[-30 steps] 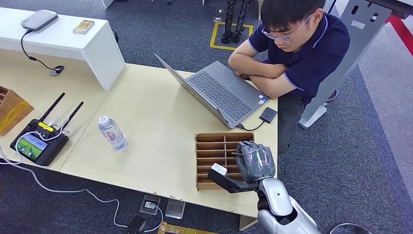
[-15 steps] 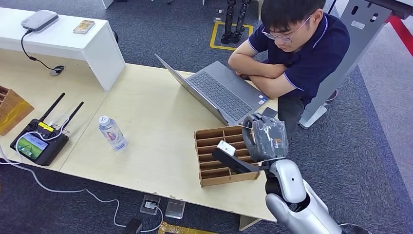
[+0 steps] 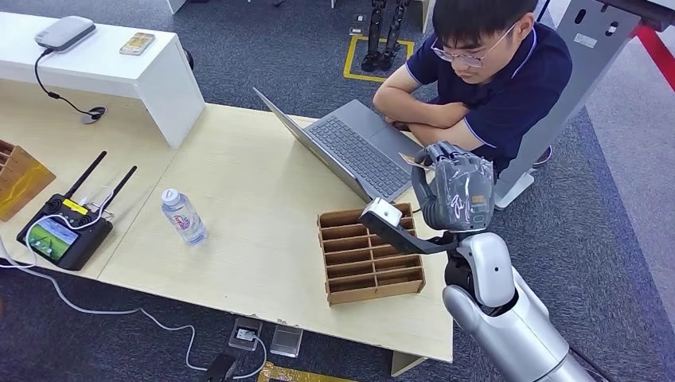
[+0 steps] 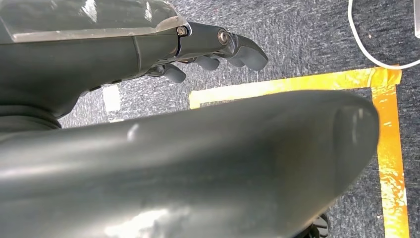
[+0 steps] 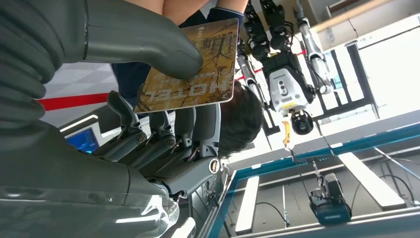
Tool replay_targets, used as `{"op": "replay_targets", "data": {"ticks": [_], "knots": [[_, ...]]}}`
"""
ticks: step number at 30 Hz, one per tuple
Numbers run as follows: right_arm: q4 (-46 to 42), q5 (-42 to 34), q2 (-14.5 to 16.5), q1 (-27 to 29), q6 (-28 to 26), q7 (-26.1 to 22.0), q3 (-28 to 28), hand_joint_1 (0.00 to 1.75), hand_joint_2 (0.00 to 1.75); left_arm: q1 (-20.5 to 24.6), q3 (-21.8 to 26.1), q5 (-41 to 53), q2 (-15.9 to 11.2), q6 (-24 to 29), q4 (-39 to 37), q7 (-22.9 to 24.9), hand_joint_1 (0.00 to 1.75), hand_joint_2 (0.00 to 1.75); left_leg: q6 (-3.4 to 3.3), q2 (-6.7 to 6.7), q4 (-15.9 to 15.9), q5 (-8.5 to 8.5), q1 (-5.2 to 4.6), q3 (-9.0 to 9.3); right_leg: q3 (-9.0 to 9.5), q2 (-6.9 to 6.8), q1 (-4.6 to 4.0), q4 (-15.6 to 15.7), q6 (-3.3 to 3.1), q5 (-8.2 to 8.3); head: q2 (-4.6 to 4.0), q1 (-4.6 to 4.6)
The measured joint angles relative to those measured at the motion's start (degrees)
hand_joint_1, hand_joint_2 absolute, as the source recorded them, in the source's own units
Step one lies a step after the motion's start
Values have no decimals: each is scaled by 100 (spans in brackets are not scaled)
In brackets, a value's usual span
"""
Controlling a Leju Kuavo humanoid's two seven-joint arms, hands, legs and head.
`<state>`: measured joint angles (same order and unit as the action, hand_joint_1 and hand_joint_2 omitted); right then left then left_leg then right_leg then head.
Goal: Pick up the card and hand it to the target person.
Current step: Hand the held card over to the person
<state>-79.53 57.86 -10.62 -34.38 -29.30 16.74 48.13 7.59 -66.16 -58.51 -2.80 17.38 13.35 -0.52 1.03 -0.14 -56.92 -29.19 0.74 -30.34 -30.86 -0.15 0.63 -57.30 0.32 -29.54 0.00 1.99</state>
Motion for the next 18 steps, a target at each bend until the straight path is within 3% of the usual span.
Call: {"op": "replay_targets", "data": {"ticks": [18], "knots": [[906,-50,177,-125,-285,-57,0,145,175,4,0,-27,-2,-168,0,-41,0,0,0,-1,0,0,0,-1,-1,-1,0,0,0,0,0,0]]}}
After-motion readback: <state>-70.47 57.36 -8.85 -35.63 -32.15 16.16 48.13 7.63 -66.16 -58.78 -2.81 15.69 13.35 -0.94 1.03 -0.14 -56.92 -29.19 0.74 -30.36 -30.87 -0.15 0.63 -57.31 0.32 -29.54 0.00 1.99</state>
